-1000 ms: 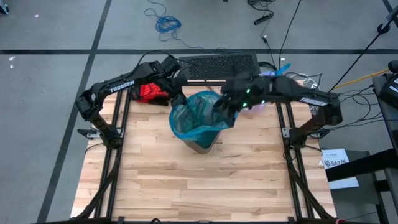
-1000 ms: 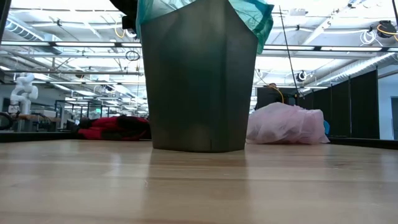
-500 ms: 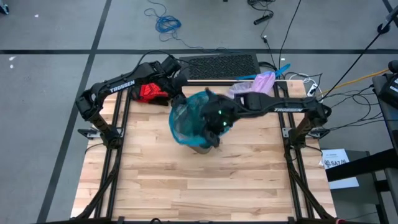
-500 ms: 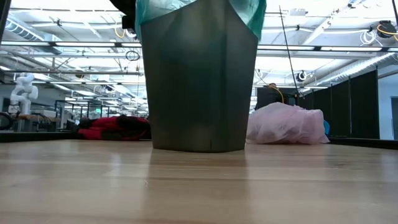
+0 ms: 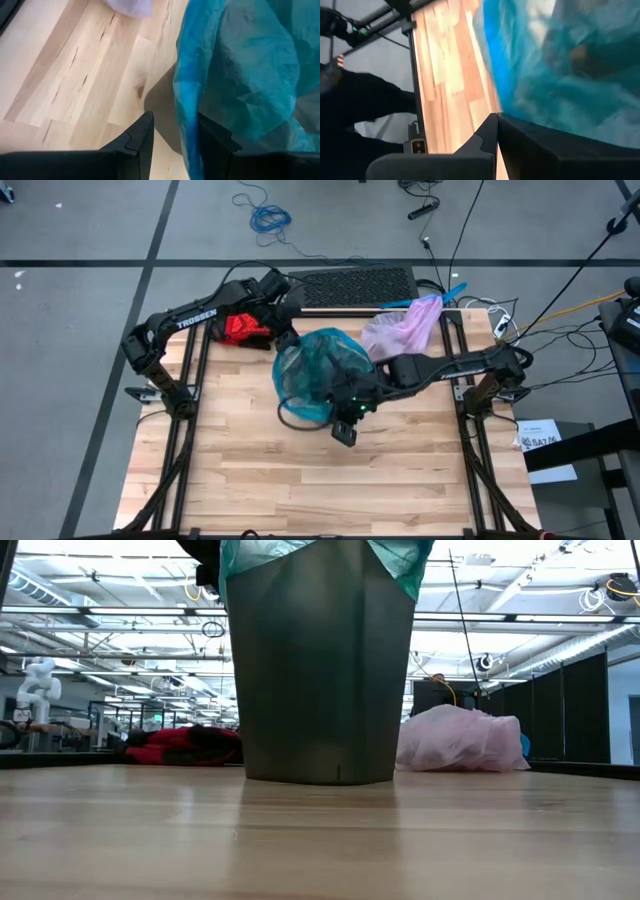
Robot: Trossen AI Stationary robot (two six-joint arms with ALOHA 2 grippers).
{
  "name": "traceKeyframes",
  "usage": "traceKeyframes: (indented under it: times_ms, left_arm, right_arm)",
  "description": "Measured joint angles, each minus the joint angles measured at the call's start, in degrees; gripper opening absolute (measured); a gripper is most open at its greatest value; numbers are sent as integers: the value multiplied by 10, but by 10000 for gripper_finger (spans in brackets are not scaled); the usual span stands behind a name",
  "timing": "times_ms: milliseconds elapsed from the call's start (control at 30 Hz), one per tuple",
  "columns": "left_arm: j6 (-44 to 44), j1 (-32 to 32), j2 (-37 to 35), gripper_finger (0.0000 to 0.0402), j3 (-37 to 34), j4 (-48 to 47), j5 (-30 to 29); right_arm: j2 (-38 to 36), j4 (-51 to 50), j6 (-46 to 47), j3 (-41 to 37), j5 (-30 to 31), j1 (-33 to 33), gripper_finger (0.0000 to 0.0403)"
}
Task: Place trash/remove bag and relplace
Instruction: Insert the new blue trash bag into the trash bin
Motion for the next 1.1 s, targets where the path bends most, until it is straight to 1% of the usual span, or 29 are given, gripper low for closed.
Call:
traceKeyframes:
  times_ms: [167, 333, 533, 667, 767, 833, 933, 1033, 1100]
  left_arm:
    - [0, 0, 0, 128, 0, 2, -4]
    - [0, 0, 0, 128, 0, 2, -4]
    - [0, 0, 0, 128, 0, 1, -4]
    - [0, 0, 0, 128, 0, 1, -4]
    - [0, 0, 0, 128, 0, 1, -4]
    - [0, 0, 0, 128, 0, 1, -4]
    - [0, 0, 0, 128, 0, 2, -4]
    - [0, 0, 0, 128, 0, 2, -4]
    - [0, 0, 0, 128, 0, 1, -4]
  right_arm:
    - [5, -20, 9, -1, 10, 9, 0]
    - [4, 13, 12, -3, 25, 20, 0]
    - [-17, 38, 13, -3, 81, 40, 0]
    - [-18, 38, 5, 13, 119, 38, 0]
    - [-20, 37, -11, 27, 148, 25, 0]
    - [-20, 33, -16, 30, 149, 5, 0]
    - [-18, -3, -20, 30, 146, -20, 0]
    - [-11, -45, -22, 30, 92, -39, 0]
    - [-6, -49, -32, 29, 49, -42, 0]
